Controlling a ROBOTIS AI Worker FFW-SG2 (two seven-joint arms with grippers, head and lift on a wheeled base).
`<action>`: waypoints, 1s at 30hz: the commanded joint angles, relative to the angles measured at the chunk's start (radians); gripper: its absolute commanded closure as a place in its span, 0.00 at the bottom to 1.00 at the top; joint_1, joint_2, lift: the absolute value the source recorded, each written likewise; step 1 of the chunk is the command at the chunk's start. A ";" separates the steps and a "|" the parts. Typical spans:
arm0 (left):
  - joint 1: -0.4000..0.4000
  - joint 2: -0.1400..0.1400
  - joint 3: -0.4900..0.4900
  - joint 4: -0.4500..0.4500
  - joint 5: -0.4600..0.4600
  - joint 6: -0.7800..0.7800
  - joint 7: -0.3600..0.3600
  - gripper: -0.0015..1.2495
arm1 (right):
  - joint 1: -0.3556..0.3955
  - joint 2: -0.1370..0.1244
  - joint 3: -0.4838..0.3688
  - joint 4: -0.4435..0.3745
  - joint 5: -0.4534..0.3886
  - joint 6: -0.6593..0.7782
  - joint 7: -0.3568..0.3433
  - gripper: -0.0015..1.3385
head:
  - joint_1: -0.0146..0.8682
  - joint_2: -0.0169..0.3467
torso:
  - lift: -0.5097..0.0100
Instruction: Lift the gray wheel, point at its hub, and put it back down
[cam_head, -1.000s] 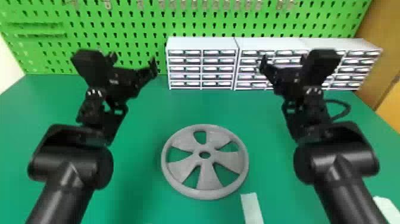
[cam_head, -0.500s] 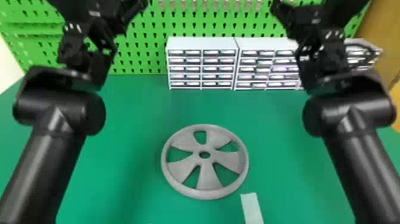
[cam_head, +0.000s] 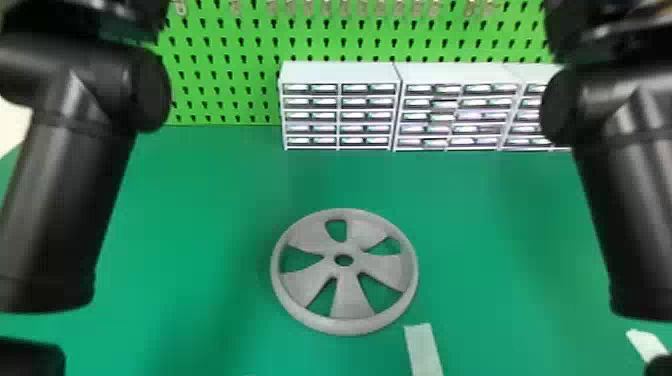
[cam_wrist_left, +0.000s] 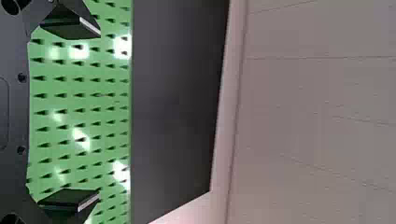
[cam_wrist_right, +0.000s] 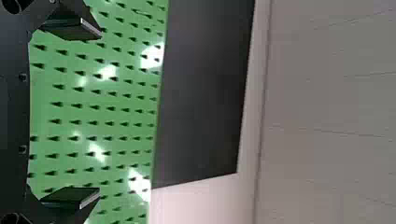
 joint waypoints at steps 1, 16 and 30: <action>-0.062 -0.001 -0.013 -0.001 0.000 -0.017 0.000 0.07 | -0.060 -0.013 -0.002 -0.007 0.006 -0.001 0.000 0.09 | 0.80 0.18 | 0.81; -0.223 0.005 -0.042 0.012 0.001 -0.062 0.014 0.07 | -0.246 -0.042 0.058 -0.037 0.011 0.018 -0.037 0.09 | 0.80 0.18 | 0.81; -0.352 0.009 -0.037 0.029 0.026 -0.088 0.014 0.07 | -0.365 -0.065 0.070 -0.113 0.044 0.045 -0.048 0.08 | 0.80 0.18 | 0.81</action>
